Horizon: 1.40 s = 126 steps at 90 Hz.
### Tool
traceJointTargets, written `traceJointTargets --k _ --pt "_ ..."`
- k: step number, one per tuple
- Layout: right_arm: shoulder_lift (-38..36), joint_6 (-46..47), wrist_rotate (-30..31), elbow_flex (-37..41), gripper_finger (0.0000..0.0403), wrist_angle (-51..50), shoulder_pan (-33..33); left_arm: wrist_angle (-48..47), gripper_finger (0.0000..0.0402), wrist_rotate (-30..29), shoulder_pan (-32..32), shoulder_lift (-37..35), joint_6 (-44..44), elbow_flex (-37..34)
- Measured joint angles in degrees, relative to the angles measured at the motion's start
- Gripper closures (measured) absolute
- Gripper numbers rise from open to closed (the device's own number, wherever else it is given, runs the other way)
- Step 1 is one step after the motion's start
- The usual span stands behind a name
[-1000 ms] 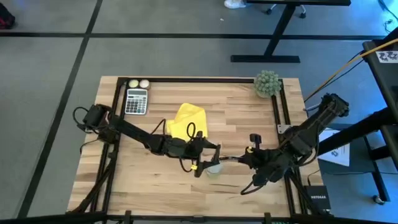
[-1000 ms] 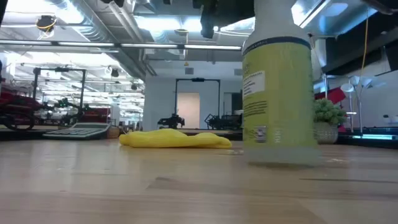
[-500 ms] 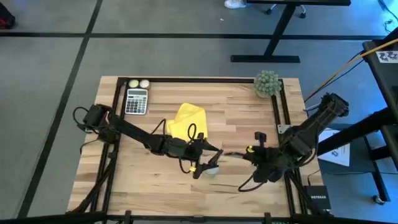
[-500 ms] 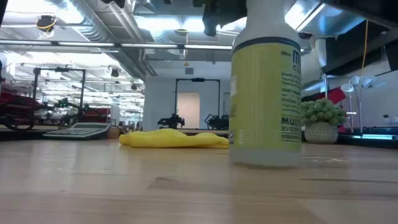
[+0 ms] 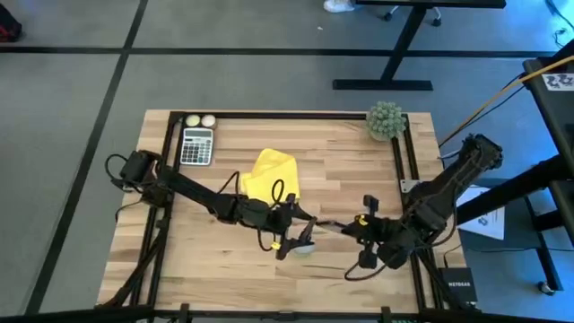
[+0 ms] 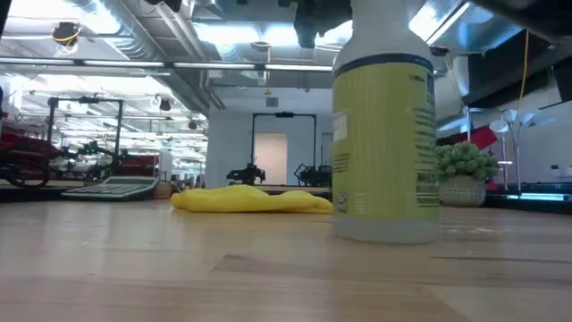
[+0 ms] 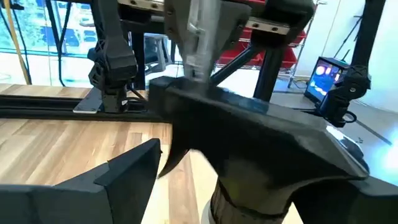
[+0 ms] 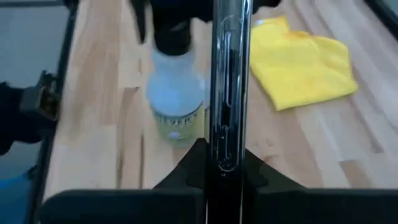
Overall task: Apply microfiber cloth
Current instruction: Spray the front screen of the black cellphone using the spray bottle
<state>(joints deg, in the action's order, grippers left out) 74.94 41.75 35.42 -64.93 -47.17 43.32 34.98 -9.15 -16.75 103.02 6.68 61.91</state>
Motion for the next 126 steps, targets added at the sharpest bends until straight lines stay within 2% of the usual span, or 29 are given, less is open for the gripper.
traceJointTargets --k 19,38,51,60,66,73,81,87,112,126 --pt "1.5 -3.3 -0.7 0.0 0.0395 2.4 -1.8 0.0 0.01 -0.1 0.0 0.0 -0.1 0.0" --pt "0.3 -0.4 -0.4 0.0 0.0395 -1.7 -1.0 0.0 0.01 -0.2 -0.1 0.0 0.3 0.0" --pt "-2.4 6.2 8.0 0.0 0.0395 -10.7 1.1 0.0 0.01 0.0 -0.1 0.0 0.8 0.0" --pt "-2.5 7.0 12.1 0.1 0.0395 -14.1 -0.7 0.0 0.01 0.0 -0.2 0.0 0.9 0.0" --pt "-2.4 2.2 13.3 1.6 0.0395 -9.6 -3.7 0.0 0.01 0.0 -0.2 0.0 1.0 0.0" --pt "-2.3 -6.7 12.1 4.8 0.0395 1.6 -8.0 0.0 0.01 0.2 -0.2 0.0 1.0 0.0" --pt "-2.3 -16.1 6.2 8.5 0.0395 15.8 -12.5 0.0 0.01 0.2 -0.2 0.0 1.0 0.0" --pt "-2.3 -19.4 2.8 10.8 0.0395 22.4 -15.0 0.0 0.01 0.2 -0.2 0.0 1.0 0.0" --pt "-2.3 -20.9 4.4 12.2 0.0395 27.3 -16.4 0.0 0.0104 0.0 0.0 0.0 0.8 0.0" --pt "-2.3 -21.1 4.0 12.2 0.0395 28.1 -16.4 -0.2 0.0144 -0.3 0.3 0.0 0.8 0.0"
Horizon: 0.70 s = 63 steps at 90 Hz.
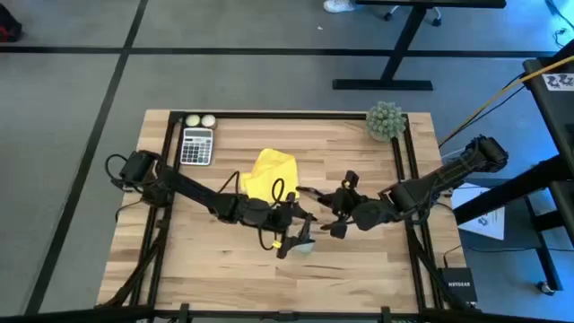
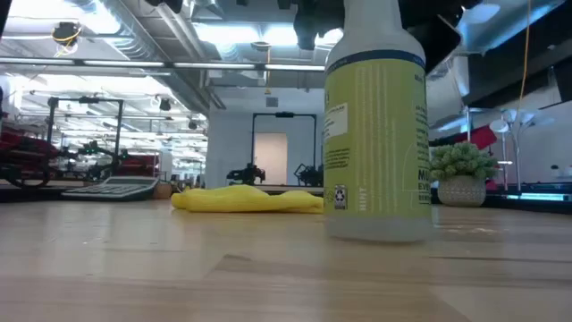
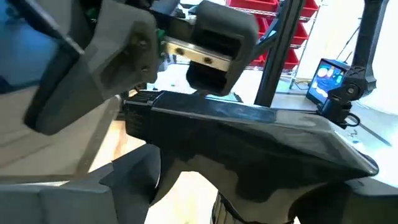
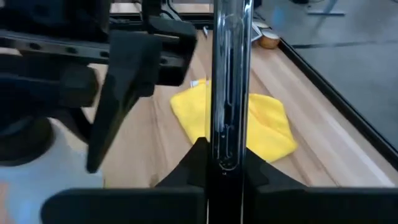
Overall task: Apply microfiber cloth
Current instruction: Spray the front screen of the black cellphone using the spray bottle
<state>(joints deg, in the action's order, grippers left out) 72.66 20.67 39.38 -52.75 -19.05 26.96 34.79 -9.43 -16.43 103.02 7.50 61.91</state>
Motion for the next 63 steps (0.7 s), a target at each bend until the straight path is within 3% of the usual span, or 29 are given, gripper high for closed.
traceJointTargets --k 16,28,51,63 --pt "0.0 -0.2 0.0 0.0 0.0394 0.0 0.0 -1.2 0.0214 -1.3 0.0 0.0 0.4 0.0" --pt "0.0 -0.5 0.0 0.0 0.0392 0.0 0.0 -1.5 0.0235 -1.3 0.0 0.0 -0.2 0.0" --pt "-0.1 -2.1 0.0 0.0 0.039 -0.1 0.0 -1.2 0.0178 -0.9 0.6 0.0 1.6 0.0" --pt "-0.1 -2.5 0.0 -1.2 0.039 -2.9 0.0 -1.3 0.0139 3.0 1.3 -0.4 2.2 0.0"
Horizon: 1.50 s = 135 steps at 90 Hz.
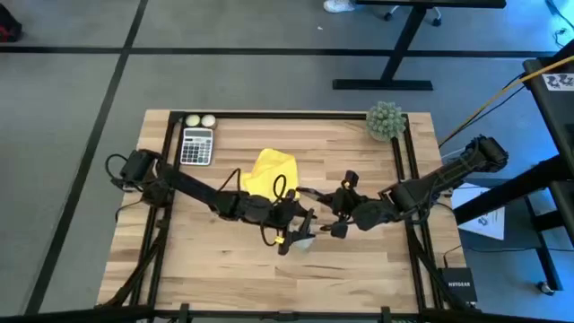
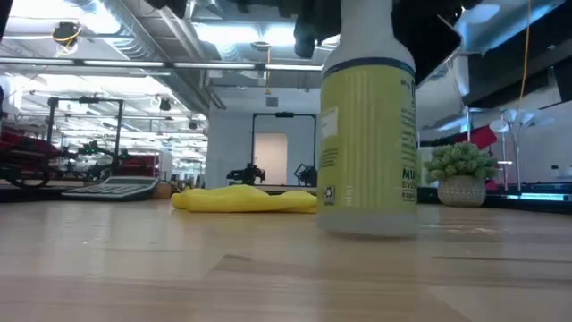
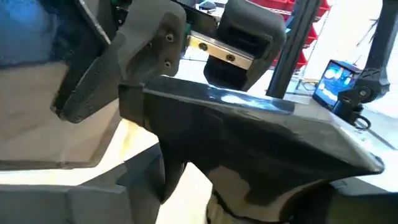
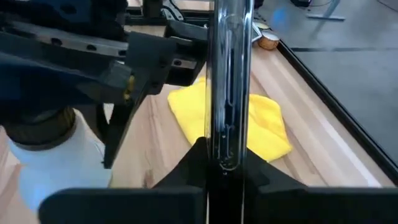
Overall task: Apply microfiber cloth
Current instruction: Spray the front screen of the black cellphone using the spray bottle, then wipe the front screen of the black cellphone using a yellow microfiber cloth
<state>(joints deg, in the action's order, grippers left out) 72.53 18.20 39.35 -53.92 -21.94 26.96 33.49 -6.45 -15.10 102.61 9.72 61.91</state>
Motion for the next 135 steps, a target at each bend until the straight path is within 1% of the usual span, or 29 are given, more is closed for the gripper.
traceJointTargets --k 12,26,38,54,62,79,94,105,113,121,129,135 --pt "-0.1 0.0 0.0 -3.1 0.0389 -4.9 0.0 -0.7 0.0123 0.6 0.2 -1.5 0.0 -0.1" --pt "-0.1 1.3 -0.2 -4.6 0.0389 -9.7 0.0 -7.9 0.0121 0.1 -0.2 -4.1 -1.2 -0.1" --pt "-0.1 2.4 -1.6 -4.6 0.0389 -10.4 0.0 -12.1 0.0121 0.2 -0.2 -6.2 -1.2 0.0" --pt "-0.1 2.6 -2.6 -4.6 0.0389 -11.2 0.0 -20.2 0.0121 0.5 -1.1 -7.7 -1.1 0.0" --pt "-0.1 2.6 -2.6 -4.6 0.0389 -11.2 0.0 -22.2 0.0121 0.4 -1.9 -8.7 -1.5 0.0" --pt "-0.1 2.6 -3.5 -4.6 0.0389 -11.3 0.0 -28.1 0.0121 -0.8 -3.8 -12.9 -2.7 0.0" --pt "-0.1 2.6 -4.0 -4.6 0.0389 -11.2 0.0 -35.9 0.0121 -1.3 -4.7 -16.4 0.3 0.0" --pt "-0.1 2.7 -4.8 -4.6 0.0389 -12.8 0.0 -44.2 0.0121 -2.0 -5.2 -19.0 4.3 0.0" --pt "-0.1 5.2 -7.8 -4.8 0.0389 -16.4 0.0 -50.2 0.0121 -3.4 -5.7 -21.7 8.1 0.0" --pt "-0.1 10.7 -13.2 -4.7 0.0389 -20.0 0.2 -54.5 0.0121 -4.6 -6.8 -24.3 12.8 0.0" --pt "-0.1 17.2 -19.9 -1.9 0.0389 -19.9 1.7 -58.3 0.0121 -4.8 -8.7 -24.7 17.9 0.0" --pt "0.0 22.3 -23.0 1.1 0.0389 -17.5 3.9 -59.3 0.0121 -5.3 -10.3 -24.2 21.2 -0.5"
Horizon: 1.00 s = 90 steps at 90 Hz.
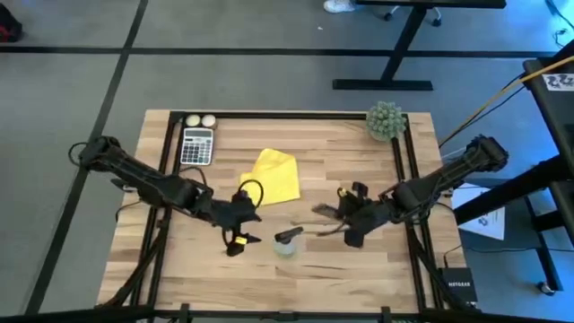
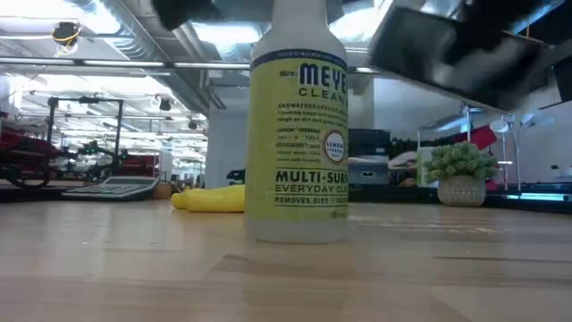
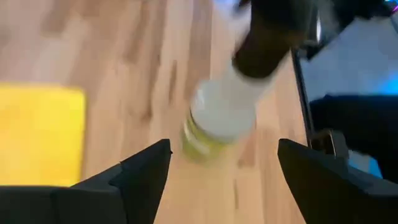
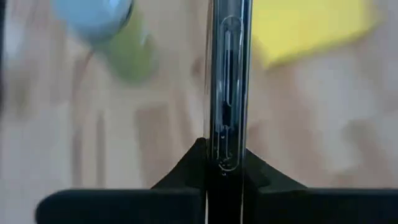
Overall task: Apply microfiber cloth
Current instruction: Wipe the front screen of the black cellphone using a yellow microfiber cloth
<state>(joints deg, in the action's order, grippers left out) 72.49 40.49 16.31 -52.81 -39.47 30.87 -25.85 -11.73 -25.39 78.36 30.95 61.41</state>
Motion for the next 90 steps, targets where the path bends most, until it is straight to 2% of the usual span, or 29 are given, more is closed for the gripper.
traceJointTargets --k 11,19,32,39,48,62,81,90 --pt "0.4 8.4 -3.8 6.8 0.0389 12.0 4.9 2.6 0.0121 -2.5 -3.0 1.3 4.1 -2.4" --pt "0.6 14.7 -6.0 10.5 0.0389 17.2 8.1 6.2 0.0121 -4.0 -4.8 2.8 6.3 -4.0" --pt "0.5 22.3 -5.5 14.8 0.0389 22.3 11.5 19.4 0.0121 -5.0 -7.1 5.9 6.8 -7.1" --pt "1.7 23.6 -5.3 16.2 0.0389 27.6 11.9 22.9 0.0121 -5.0 -7.9 8.3 7.9 -7.7" --pt "4.9 22.3 -3.7 16.6 0.0389 33.0 11.4 24.7 0.0121 -6.0 -8.4 11.3 9.6 -7.7" --pt "13.3 17.1 -2.9 15.5 0.0392 41.2 6.9 24.5 0.0121 -6.7 -9.3 14.3 12.6 -7.7" --pt "23.4 7.6 -6.8 10.3 0.0392 50.5 0.5 21.0 0.0121 -6.8 -12.6 13.3 19.1 -7.7" --pt "27.4 2.5 -8.6 6.0 0.0392 50.8 -2.8 18.0 0.0121 -8.0 -14.6 12.1 22.6 -7.7"
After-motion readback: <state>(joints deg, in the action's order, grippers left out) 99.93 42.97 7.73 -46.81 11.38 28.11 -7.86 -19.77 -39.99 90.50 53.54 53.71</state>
